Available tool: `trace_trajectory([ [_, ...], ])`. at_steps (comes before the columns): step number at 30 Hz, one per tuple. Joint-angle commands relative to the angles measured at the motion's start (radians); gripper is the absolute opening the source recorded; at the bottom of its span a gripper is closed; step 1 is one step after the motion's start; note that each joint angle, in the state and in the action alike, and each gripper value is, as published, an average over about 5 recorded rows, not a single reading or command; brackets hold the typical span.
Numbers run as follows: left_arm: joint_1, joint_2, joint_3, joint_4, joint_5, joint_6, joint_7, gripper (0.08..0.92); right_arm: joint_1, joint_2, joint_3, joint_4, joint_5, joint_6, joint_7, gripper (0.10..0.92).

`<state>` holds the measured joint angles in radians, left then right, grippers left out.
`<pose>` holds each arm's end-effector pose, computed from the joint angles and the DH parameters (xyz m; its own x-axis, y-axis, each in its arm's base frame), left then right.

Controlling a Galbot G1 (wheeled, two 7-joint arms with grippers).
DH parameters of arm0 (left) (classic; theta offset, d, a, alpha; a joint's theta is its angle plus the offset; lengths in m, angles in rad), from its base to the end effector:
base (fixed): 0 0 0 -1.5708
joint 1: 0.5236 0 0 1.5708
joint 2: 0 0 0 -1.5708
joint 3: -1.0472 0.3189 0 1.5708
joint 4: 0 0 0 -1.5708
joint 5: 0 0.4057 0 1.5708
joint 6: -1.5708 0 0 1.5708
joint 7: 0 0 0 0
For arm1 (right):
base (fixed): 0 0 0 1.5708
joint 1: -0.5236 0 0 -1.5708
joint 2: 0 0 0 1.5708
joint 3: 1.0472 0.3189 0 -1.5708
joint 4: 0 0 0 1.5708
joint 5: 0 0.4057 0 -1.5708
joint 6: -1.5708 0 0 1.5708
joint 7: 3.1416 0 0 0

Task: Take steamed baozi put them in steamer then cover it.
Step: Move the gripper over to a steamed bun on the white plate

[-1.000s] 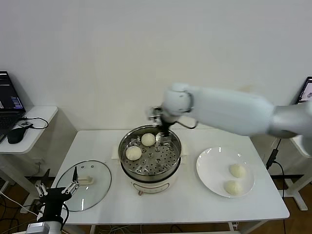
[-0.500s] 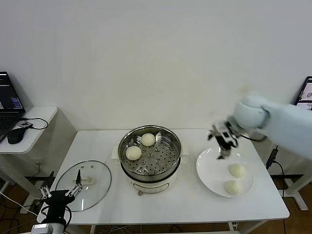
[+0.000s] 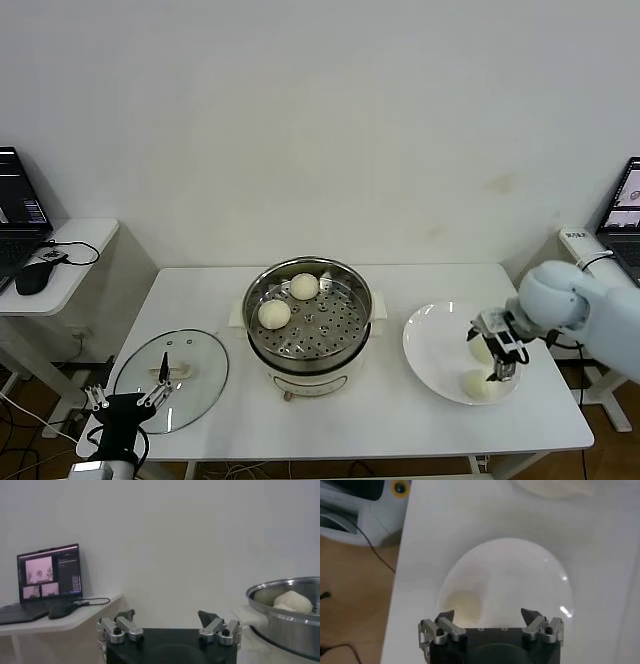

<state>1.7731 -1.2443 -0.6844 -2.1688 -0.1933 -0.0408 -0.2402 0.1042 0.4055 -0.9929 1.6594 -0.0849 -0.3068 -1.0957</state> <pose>0.2021 0.0799 -0.2709 -0.9842 -0.1742 0.0314 -0.1665 0.9713 0.1698 0.4495 -0.1009 -0.1764 -0.1367 -0.0377 0.9899 -0.9716 -0.1898 -0.1414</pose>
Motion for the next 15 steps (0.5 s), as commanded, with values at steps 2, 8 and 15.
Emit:
trace_trajectory([
  [2, 0.0, 0.001, -0.004, 0.006, 0.0, 0.0, 0.0, 0.823, -0.246, 0.014, 0.159, -0.076, -0.076, 0.012, 0.01, 0.823],
  [8, -0.004, 0.004, -0.007, 0.013, -0.002, 0.0, 0.0, 0.823, -0.26, 0.041, 0.18, -0.131, -0.082, 0.01, 0.019, 0.823],
  [15, -0.01, 0.007, -0.01, 0.02, -0.004, 0.0, 0.0, 0.823, -0.26, 0.071, 0.188, -0.18, -0.079, 0.003, 0.029, 0.822],
])
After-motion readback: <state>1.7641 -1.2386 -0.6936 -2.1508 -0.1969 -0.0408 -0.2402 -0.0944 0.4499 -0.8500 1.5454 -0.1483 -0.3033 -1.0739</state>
